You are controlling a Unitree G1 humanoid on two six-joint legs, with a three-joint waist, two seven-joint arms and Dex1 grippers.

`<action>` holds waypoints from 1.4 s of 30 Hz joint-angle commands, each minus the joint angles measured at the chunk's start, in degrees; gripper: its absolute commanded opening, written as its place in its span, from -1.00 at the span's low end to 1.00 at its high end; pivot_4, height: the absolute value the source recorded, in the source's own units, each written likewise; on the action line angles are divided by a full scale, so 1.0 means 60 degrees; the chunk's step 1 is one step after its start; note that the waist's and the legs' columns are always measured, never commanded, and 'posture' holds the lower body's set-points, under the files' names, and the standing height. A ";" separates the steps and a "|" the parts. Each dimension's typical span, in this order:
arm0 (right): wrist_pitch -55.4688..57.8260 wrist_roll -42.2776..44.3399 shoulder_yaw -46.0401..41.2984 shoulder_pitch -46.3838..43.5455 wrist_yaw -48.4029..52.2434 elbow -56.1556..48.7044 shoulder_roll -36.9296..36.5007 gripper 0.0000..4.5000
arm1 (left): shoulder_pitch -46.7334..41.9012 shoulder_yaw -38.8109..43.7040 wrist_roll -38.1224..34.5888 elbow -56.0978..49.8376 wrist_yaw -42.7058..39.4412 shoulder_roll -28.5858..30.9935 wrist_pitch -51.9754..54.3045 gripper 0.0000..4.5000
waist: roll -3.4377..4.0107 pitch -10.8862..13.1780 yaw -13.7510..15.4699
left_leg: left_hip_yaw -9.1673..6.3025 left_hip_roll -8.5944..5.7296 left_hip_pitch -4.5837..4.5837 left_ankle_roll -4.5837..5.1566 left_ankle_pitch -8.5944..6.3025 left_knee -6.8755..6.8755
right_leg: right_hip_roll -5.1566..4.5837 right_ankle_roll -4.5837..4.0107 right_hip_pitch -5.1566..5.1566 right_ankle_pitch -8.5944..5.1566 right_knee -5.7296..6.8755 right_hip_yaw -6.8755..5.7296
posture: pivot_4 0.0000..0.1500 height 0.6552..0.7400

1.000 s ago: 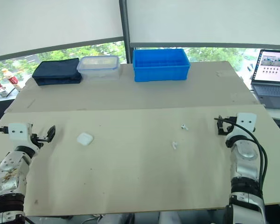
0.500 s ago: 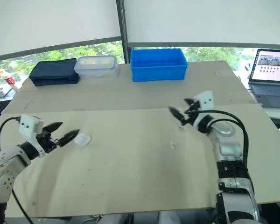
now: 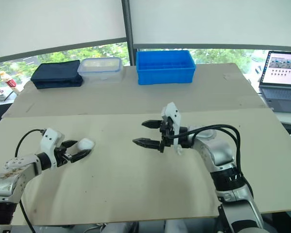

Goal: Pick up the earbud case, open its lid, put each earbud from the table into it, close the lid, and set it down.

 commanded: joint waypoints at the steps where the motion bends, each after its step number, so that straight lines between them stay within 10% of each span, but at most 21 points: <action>1: 0.0047 0.0124 -0.0116 -0.0026 0.0023 -0.0473 -0.0083 1.00 | -0.0193 -0.0071 0.0110 0.0191 -0.0234 -0.0132 -0.0286 0.98 | 0.0000 0.0000 0.0015 | 0.0000 0.0000 0.0000 0.0000 0.0000 0.0000 | 0.0000 0.0000 -0.0001 0.0000 0.0000 0.0000 | 1.00 1.00; 10: 0.0036 0.0033 -0.0179 0.0099 -0.0097 -0.0505 -0.0191 1.00 | -0.0617 -0.0210 0.0523 0.0916 -0.0134 -0.0631 -0.0640 0.98 | 0.0000 0.0000 0.0030 | 0.0000 0.0001 0.0004 -0.0008 0.0006 0.0001 | -0.0001 -0.0004 0.0003 0.0003 0.0006 -0.0002 | 1.00 1.00; 15: 0.0037 0.0046 -0.0236 0.0157 -0.0108 -0.0527 -0.0288 1.00 | -0.0097 -0.0032 0.0428 0.0508 -0.0215 -0.0587 -0.0537 0.22 | 0.0000 0.0000 0.0009 | 0.0001 0.0002 0.0005 -0.0007 0.0005 -0.0001 | -0.0001 -0.0004 0.0002 0.0003 0.0004 0.0000 | 1.00 1.00; 19: 0.0197 0.0146 -0.0456 0.0051 -0.0442 -0.0414 -0.0198 1.00 | 0.0029 0.0069 0.0552 -0.0144 -0.0041 -0.0638 -0.0840 0.15 | 0.0000 0.0000 -0.0009 | 0.0008 0.0004 0.0004 -0.0003 0.0001 -0.0002 | -0.0002 -0.0004 -0.0001 0.0003 0.0000 0.0002 | 1.00 1.00; 31: 0.3713 0.1872 -0.0865 -0.1435 -0.1249 0.0315 0.0549 1.00 | -0.2348 -0.1622 0.4901 0.0534 0.1328 -0.0809 -1.0672 0.15 | -0.0025 0.0009 0.0068 | 0.0073 0.0032 -0.0097 -0.0077 0.0048 0.0002 | 0.0000 -0.0050 -0.0129 0.0058 -0.0007 -0.0001 | 1.00 1.00; 42: 0.3702 0.1606 -0.0648 -0.1968 -0.1629 0.0573 0.1748 1.00 | -0.3471 -0.2388 0.5369 0.1770 0.1655 -0.0969 -1.3338 0.15 | -0.0025 0.0009 -0.0009 | 0.0075 0.0037 -0.0121 -0.0031 0.0023 0.0020 | 0.0008 -0.0050 -0.0148 0.0061 0.0011 -0.0013 | 1.00 1.00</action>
